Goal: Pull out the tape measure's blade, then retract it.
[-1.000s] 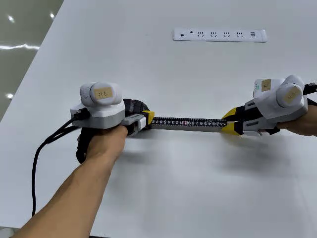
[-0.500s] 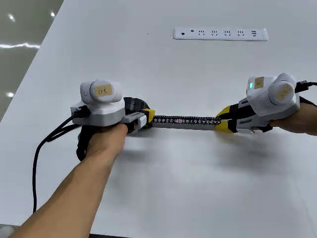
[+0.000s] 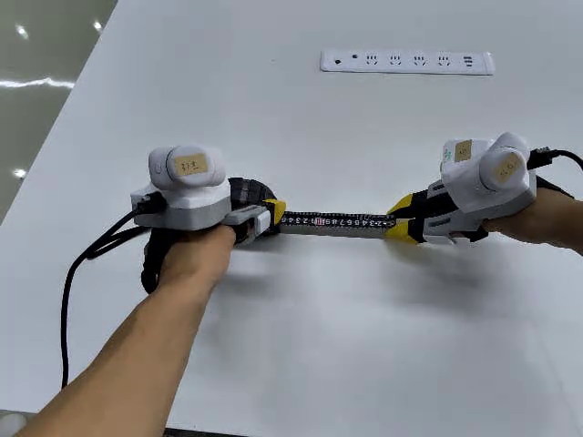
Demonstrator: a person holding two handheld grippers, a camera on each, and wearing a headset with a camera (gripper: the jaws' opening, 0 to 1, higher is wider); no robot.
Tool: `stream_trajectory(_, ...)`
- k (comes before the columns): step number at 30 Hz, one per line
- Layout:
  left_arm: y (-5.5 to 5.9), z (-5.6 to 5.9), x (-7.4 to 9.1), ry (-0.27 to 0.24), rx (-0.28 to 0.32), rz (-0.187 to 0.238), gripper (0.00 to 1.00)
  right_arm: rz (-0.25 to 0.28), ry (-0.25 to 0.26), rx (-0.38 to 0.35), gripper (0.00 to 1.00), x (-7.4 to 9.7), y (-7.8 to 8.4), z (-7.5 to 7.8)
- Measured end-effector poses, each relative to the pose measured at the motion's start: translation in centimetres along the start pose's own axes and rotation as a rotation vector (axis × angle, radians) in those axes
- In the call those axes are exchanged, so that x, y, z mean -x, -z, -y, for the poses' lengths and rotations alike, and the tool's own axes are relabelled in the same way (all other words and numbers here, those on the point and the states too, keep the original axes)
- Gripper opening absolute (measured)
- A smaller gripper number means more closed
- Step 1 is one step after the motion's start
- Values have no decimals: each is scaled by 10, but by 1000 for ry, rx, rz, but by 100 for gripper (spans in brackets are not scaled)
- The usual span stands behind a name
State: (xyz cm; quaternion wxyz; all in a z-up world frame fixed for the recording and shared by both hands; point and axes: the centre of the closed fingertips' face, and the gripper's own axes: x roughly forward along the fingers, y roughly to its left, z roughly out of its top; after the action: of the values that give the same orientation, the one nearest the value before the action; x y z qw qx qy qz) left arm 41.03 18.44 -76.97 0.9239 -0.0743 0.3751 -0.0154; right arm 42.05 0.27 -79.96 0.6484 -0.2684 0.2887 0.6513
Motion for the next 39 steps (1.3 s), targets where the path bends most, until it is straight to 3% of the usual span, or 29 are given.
stream_trajectory(39, 0, 0, 0, 12, 3, -5, 55, 37, -25, -8, 10, -32, -32, -8)
